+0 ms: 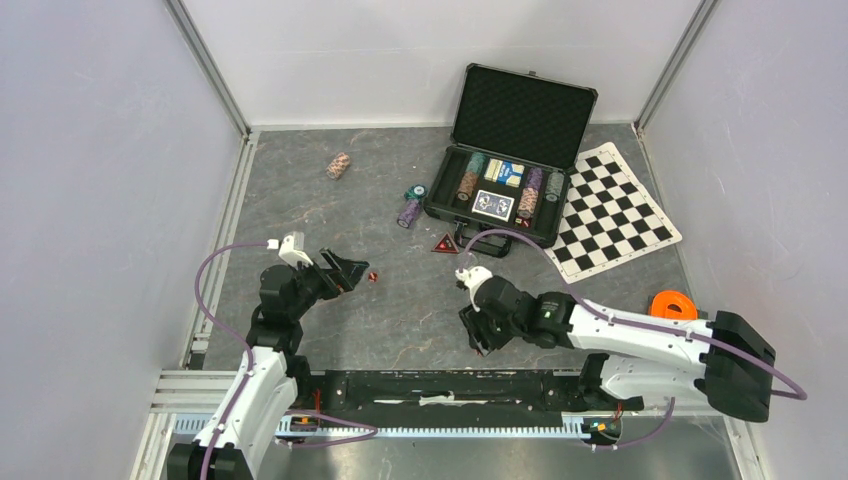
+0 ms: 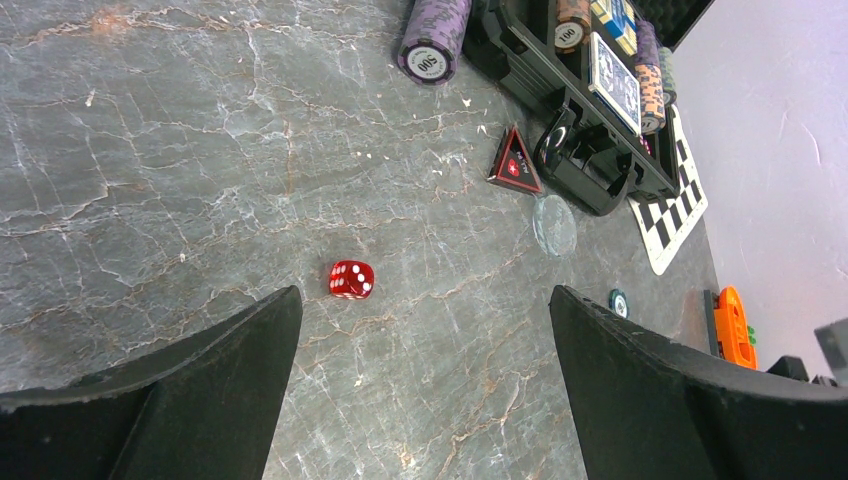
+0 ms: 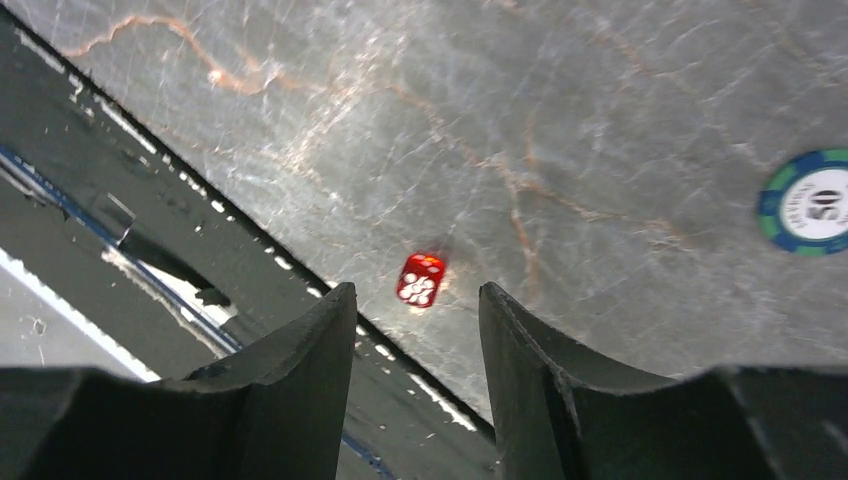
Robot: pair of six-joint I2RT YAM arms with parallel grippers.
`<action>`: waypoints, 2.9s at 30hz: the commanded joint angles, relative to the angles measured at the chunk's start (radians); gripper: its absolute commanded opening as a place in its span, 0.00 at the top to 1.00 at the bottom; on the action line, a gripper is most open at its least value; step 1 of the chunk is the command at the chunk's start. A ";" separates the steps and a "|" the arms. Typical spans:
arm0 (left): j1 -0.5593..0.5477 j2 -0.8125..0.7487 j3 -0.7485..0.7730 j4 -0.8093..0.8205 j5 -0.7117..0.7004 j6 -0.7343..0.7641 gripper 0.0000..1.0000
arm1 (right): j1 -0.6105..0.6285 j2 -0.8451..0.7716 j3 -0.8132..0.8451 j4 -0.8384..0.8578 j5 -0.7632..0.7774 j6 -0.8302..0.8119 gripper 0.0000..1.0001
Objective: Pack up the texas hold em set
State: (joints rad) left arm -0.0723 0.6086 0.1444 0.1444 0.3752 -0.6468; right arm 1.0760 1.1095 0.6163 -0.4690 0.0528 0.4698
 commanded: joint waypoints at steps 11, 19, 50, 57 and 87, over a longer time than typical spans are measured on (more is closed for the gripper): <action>0.001 0.000 0.006 0.034 0.006 0.016 0.00 | 0.133 0.105 -0.038 0.031 0.060 0.121 0.51; 0.002 -0.003 0.006 0.033 0.011 0.016 0.00 | 0.133 0.170 0.022 0.046 0.117 0.108 0.65; -0.255 0.198 0.152 0.009 -0.272 0.037 0.00 | -0.296 0.308 0.320 0.134 -0.042 -0.219 0.38; -0.326 0.377 0.281 -0.011 -0.371 0.044 0.00 | -0.235 0.487 0.438 0.176 0.029 -0.208 0.40; -0.322 0.111 0.602 -0.482 -0.939 -0.009 0.00 | -0.250 0.809 0.635 0.154 0.158 -0.177 0.68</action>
State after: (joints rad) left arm -0.3943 0.7040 0.7189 -0.2592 -0.5243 -0.6518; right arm 0.8345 1.9133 1.2160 -0.3115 0.2016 0.2913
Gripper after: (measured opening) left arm 0.994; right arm 0.341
